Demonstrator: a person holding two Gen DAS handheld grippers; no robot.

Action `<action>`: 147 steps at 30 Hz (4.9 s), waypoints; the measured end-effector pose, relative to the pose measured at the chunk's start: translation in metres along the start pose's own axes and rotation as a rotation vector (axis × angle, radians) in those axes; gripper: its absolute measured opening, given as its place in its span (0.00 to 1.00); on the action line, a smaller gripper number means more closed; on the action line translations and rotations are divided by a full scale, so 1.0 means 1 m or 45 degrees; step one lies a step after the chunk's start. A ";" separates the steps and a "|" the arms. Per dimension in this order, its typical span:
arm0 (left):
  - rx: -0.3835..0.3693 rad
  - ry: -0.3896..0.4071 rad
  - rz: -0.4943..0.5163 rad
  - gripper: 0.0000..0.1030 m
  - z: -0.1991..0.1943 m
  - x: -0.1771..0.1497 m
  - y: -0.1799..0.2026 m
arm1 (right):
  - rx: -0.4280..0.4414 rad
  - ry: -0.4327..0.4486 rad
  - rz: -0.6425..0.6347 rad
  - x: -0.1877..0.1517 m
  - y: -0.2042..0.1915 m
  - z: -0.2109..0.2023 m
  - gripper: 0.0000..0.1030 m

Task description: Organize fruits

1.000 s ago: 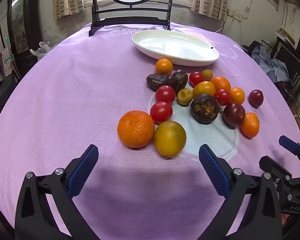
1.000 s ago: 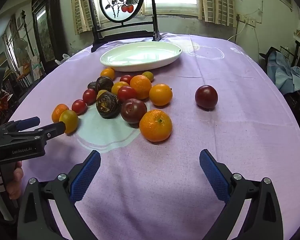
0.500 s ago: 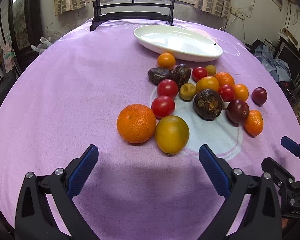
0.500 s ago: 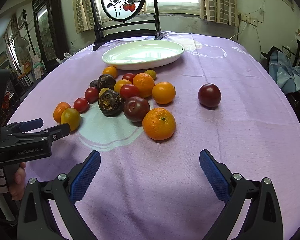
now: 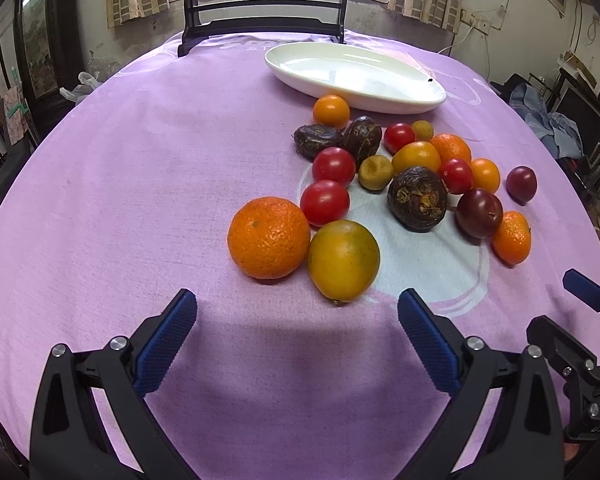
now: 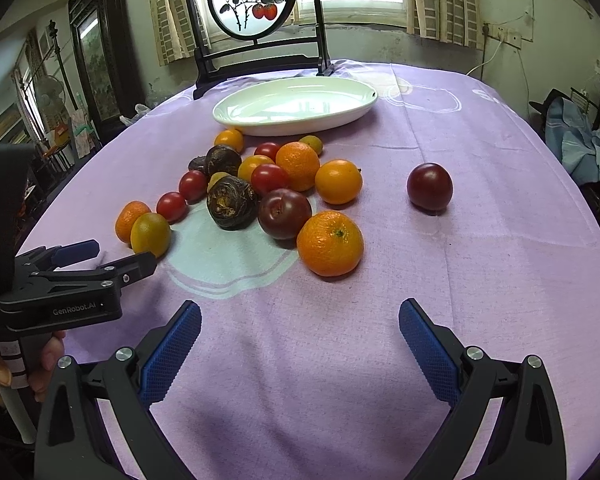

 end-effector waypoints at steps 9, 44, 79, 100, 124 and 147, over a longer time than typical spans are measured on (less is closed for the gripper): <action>-0.004 0.007 0.026 0.95 -0.001 -0.001 0.004 | 0.012 -0.023 0.013 -0.003 0.000 0.003 0.97; -0.008 -0.002 0.040 0.96 0.003 -0.003 0.005 | 0.013 -0.043 0.012 -0.005 -0.001 0.005 0.97; -0.061 -0.052 0.112 0.95 0.009 0.012 -0.042 | 0.042 -0.101 -0.038 0.024 0.022 0.038 0.42; -0.190 -0.045 0.213 0.40 0.029 0.042 -0.020 | 0.131 -0.040 -0.099 0.036 0.001 0.010 0.42; -0.092 -0.087 -0.065 0.47 0.163 0.211 0.017 | -0.008 -0.013 -0.174 0.178 0.002 0.159 0.52; -0.092 0.057 0.005 0.91 0.042 0.097 -0.001 | -0.156 0.145 -0.071 0.085 0.065 0.028 0.70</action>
Point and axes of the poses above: each gripper's, at about its wrist camera, not at the fingertips, and z roughly the way its jaws point, y to its right, x to its top, the point moved 2 cm from there along z, roughly the way its jaws point, and after that the axes turned 6 degrees about y, right-handed, at the moved point
